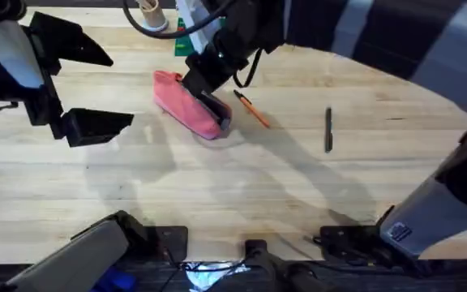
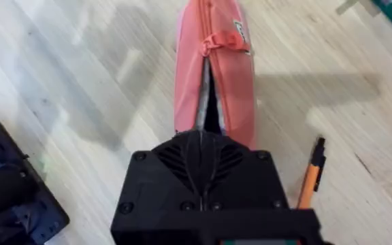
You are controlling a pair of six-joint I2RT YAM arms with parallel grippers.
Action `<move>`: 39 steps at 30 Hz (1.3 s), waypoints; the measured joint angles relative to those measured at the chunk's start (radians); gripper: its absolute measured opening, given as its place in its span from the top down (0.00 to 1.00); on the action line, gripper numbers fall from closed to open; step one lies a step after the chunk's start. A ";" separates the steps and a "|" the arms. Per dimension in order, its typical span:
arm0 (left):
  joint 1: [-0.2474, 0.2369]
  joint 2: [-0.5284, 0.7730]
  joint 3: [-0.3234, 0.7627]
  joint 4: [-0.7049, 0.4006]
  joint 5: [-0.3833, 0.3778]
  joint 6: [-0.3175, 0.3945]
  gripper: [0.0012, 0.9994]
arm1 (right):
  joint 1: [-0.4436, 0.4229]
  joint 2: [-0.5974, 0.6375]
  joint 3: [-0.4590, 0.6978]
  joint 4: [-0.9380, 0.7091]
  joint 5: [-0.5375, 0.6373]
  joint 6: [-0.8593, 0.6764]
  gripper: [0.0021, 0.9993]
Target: Unzip the bag, pick up the pens from the table one at a time and place them inside, then zip the bag closed.
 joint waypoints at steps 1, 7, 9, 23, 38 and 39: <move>0.000 0.000 0.000 0.000 0.000 0.000 0.01 | 0.000 0.010 0.000 0.001 0.000 0.000 0.97; 0.000 0.000 0.000 0.000 0.000 0.000 0.01 | 0.000 0.076 0.000 0.027 0.000 0.000 0.97; 0.000 0.000 0.000 0.000 0.000 0.000 0.01 | 0.000 0.102 0.000 0.039 0.000 0.000 0.97; 0.000 0.000 0.000 0.000 0.000 0.000 0.01 | 0.000 0.160 0.002 0.065 0.000 0.000 0.97; 0.000 0.000 0.000 0.000 0.000 0.000 0.01 | 0.004 0.160 0.002 0.060 -0.001 -0.003 0.00; 0.000 0.000 0.000 0.000 0.000 0.000 0.01 | 0.004 0.160 0.002 0.060 -0.001 -0.003 0.00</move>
